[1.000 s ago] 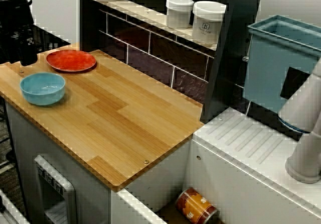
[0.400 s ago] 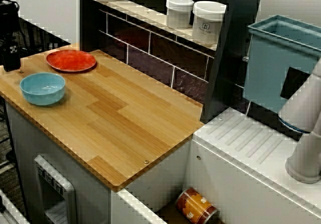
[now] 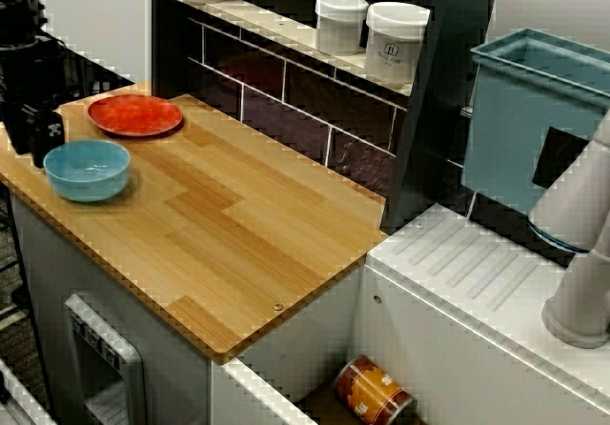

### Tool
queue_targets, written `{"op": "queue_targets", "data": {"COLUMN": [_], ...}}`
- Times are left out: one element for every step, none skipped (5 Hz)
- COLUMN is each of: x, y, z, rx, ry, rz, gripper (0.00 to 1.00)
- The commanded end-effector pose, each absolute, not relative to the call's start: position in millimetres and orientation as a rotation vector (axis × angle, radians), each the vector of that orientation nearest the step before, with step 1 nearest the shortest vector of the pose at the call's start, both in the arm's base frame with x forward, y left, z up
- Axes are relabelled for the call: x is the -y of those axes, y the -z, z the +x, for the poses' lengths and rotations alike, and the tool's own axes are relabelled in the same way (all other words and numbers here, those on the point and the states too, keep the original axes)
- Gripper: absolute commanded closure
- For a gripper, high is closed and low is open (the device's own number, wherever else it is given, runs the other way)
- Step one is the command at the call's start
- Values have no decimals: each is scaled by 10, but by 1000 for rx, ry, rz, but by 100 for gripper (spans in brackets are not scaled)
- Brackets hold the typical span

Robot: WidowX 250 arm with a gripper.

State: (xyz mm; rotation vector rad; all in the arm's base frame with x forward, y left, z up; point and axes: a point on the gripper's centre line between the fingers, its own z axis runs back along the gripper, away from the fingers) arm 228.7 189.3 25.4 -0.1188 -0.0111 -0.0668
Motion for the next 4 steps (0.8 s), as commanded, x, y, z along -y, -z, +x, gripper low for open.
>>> {"op": "queue_targets", "data": {"x": [-1674, -1413, -1106, -916], "y": [-396, -439, -543, -571], "z": [2462, 2495, 2477, 2490], "rx": [20, 14, 15, 23], "ry": [89, 116, 160, 140], "rz": [-151, -141, -145, -140], "gripper": [0, 0, 0, 0]}}
